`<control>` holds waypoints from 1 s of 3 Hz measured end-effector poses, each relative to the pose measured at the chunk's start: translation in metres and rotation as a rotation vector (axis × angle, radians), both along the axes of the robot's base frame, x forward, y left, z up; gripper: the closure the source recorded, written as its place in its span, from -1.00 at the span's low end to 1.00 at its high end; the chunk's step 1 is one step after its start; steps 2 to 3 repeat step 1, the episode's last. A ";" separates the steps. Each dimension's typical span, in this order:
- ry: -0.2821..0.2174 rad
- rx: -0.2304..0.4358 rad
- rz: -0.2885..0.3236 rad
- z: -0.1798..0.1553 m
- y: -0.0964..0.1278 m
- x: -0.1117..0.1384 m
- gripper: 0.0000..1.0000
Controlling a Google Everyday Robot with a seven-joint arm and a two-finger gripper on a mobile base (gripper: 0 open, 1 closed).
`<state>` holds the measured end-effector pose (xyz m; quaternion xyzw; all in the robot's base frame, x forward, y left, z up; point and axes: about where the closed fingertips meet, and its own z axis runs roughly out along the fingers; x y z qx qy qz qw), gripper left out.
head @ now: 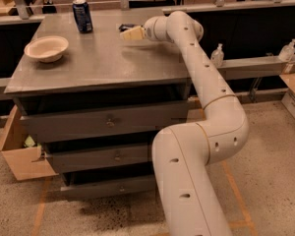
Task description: Move rxbar blueberry near paper bowl
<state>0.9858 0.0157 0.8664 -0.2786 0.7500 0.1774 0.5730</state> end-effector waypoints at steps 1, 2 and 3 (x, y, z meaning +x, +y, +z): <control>0.000 0.000 0.000 0.000 0.000 0.000 -1.00; 0.000 0.000 0.000 0.000 0.000 0.000 -1.00; 0.000 0.000 0.000 0.000 0.000 0.000 -1.00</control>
Offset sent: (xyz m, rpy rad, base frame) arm 0.0000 0.0000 0.0000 0.0000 0.0000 0.0000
